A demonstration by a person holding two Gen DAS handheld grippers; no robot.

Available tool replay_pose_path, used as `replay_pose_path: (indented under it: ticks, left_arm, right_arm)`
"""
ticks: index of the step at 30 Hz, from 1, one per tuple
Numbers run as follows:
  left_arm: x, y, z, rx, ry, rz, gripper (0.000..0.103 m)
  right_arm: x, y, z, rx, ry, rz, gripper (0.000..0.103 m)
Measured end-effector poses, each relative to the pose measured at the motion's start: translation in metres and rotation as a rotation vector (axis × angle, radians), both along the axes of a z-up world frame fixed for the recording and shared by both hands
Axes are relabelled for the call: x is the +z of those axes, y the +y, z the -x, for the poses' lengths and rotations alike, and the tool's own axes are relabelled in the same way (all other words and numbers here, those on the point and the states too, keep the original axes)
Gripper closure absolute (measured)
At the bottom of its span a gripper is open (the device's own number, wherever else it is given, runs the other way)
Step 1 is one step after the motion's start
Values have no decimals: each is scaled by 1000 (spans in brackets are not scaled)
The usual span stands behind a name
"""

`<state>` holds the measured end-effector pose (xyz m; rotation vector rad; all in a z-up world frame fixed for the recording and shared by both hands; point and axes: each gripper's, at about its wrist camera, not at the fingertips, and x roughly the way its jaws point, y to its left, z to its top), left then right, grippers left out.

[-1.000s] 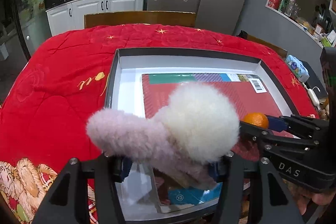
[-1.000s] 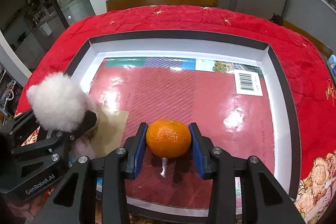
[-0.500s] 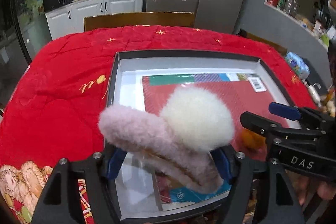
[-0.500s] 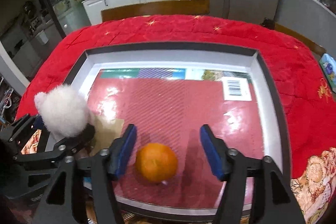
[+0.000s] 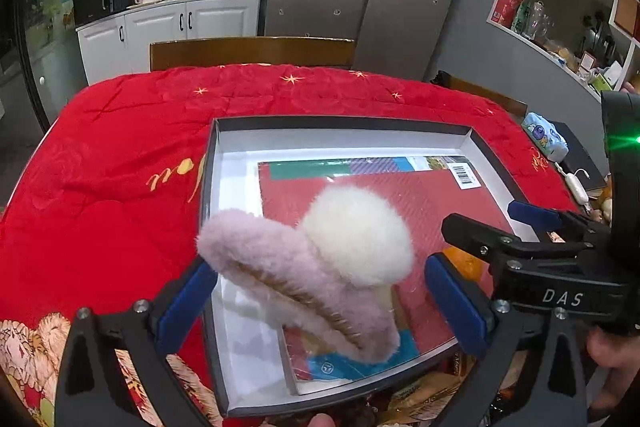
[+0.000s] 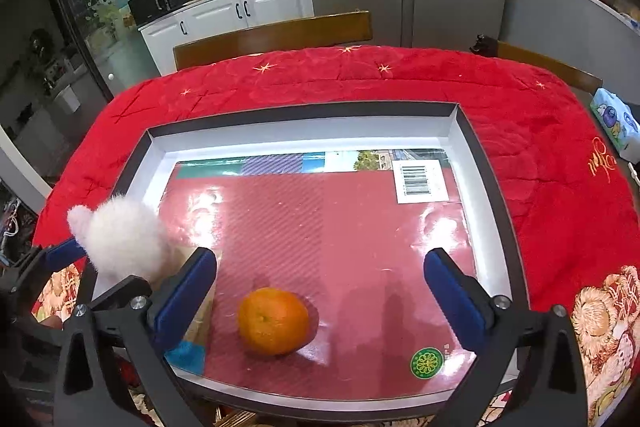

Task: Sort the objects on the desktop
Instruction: 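Lower and release the mandarin and hair clip into the tray with both grippers, then withdraw both open grippers back toward the pile of objects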

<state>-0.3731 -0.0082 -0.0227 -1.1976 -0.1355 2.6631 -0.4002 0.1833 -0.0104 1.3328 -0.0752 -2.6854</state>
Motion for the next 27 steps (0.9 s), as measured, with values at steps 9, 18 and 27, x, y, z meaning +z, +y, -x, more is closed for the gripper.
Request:
replay_pose_path:
  ticks: [9,18,27]
  left_arm:
    - [19,-2,-10,15,36,11,0]
    - [63,-8,-45,23,114,-3,0]
    - [110,-2,-110,29,207,55,0]
  right_arm:
    - [15,-1,-7,16,35,0,0]
    - [61,-7,-36,21,152,-40,0]
    - [105,-10,-90,48,240,-34,0]
